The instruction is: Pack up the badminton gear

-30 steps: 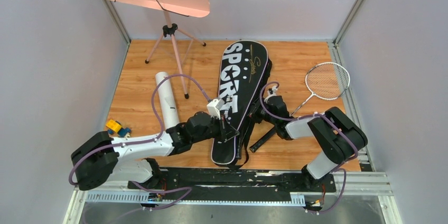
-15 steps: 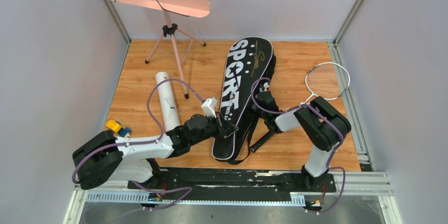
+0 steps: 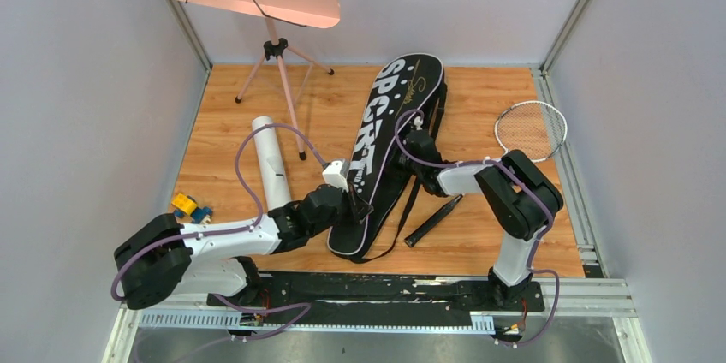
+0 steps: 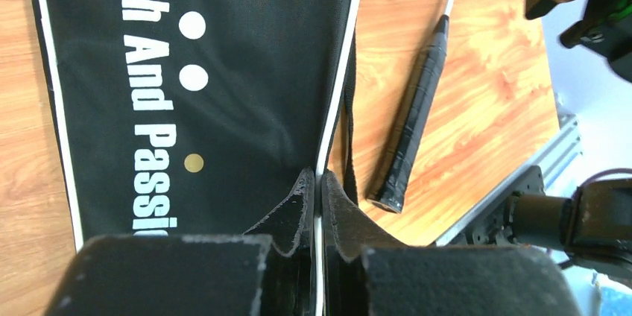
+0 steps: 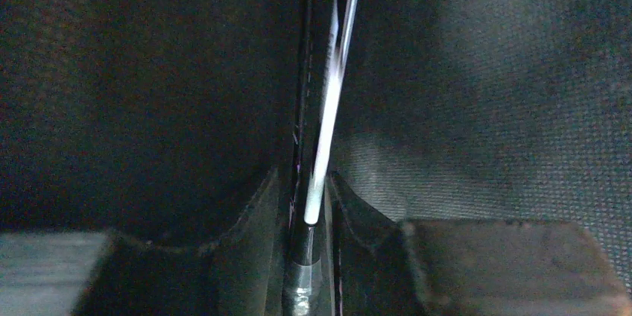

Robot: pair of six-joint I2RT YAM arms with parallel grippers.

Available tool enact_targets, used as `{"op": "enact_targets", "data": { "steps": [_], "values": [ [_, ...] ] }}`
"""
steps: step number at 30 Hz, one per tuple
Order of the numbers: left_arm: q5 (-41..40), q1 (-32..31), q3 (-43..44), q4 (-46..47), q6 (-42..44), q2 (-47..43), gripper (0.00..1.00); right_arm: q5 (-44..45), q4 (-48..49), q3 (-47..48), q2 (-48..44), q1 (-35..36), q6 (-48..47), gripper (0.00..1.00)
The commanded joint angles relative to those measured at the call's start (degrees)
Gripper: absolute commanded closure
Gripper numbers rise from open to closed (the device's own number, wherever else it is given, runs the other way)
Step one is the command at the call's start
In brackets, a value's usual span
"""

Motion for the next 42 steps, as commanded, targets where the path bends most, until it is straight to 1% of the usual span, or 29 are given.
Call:
{"op": "enact_targets", "data": {
  "steps": [1,3,6,8,9,11,12,13,14,15,16,17,18,19,20,22,26,29,32,35,39,42],
  "values": [
    [-4.48,0.24,2.36,-3.85,0.79,0.9,0.9,-3.87,-4.38,6.34,-1.58,0.79,-8.02,0.67],
    [-5.09,0.6,2.34,-3.82,0.66,1.46,0.89,-5.59,-4.78,5.91,-1.41,0.8,-8.95,0.61],
    [-5.3,1.01,2.38,-3.89,0.47,1.89,0.82,-6.47,-9.3,5.66,-2.46,0.7,-9.5,0.48],
    [-5.23,1.17,2.39,-4.01,0.45,1.75,0.77,-6.88,-12.7,4.94,-4.72,0.73,-10.1,0.43],
    [-5.13,1.18,2.54,-4.29,0.49,1.61,0.76,-6.81,-14.48,4.41,-6.16,0.68,-10.29,0.42],
    [-5.13,1.15,3.07,-5.64,1.04,0.94,0.69,-6.1,-18.08,2.45,-10.71,0.58,-10.51,0.42],
    [-5.2,1.15,3.39,-6.35,1.67,0.13,0.63,-5.77,-18.89,1.15,-13.17,0.62,-10.23,0.42],
    [-5.32,1.15,4.29,-8.19,2.11,-0.39,0.59,-5.53,-19.53,-0.21,-15.55,0.63,-9.8,0.42],
    [-5.43,1.19,4.83,-9.26,3.19,-1.43,0.53,-5.2,-20.45,-1.54,-18.18,0.55,-9.19,0.42],
    [-5.69,1.16,6.12,-11.4,3.79,-2.05,0.5,-4.77,-21.79,-2.55,-20.51,0.46,-8.2,0.42],
    [-5.79,1.2,6.76,-12.49,5.21,-3.25,0.44,-4.4,-23.34,-3.35,-23.01,0.33,-7.33,0.41],
    [-5.76,1.21,8.23,-14.27,6.08,-3.83,0.41,-3.91,-25.27,-3.99,-25.42,0.28,-6.4,0.41],
    [-5.62,1.22,9.0,-15.77,7.87,-4.91,0.36,-3.0,-27.6,-4.42,-27.47,0.28,-5.38,0.41],
    [-5.45,1.17,10.46,-18.32,8.73,-5.41,0.34,-1.63,-31.04,-4.67,-29.54,0.28,-4.37,0.41],
    [-4.9,1.16,11.08,-19.38,10.33,-6.36,0.3,-0.22,-34.59,-4.74,-31.33,0.23,-3.01,0.41],
    [-2.98,1.16,12.58,-21.32,12.9,-7.48,0.25,2.59,-41.1,-4.99,-35.27,0.19,-0.24,0.41],
    [3.64,1.15,15.38,-23.03,17.5,-7.8,0.2,7.95,-51.1,-6.76,-43.92,0.19,5.2,0.41],
    [7.1,0.64,17.86,-23.6,20.04,-5.2,0.18,12.8,-56.94,-8.68,-51.52,0.18,8.61,0.41],
    [6.43,-2.12,20.14,-23.84,22.12,-1.08,0.17,17.4,-61.96,-10.61,-59.22,0.2,11.45,0.41],
    [5.58,-4.84,24.32,-23.85,23.61,5.95,0.17,18.7,-64.04,-12.66,-66.52,0.19,11.58,0.42],
    [4.14,-8.8,28.34,-22.14,25.21,14.3,0.16,19.94,-67.91,-13.44,-72.01,0.19,12.37,0.42],
    [4.0,-10.78,30.62,-19.69,26.09,18.45,0.16,19.78,-69.32,-13.8,-75.1,0.19,12.61,0.42]
  ]
}}
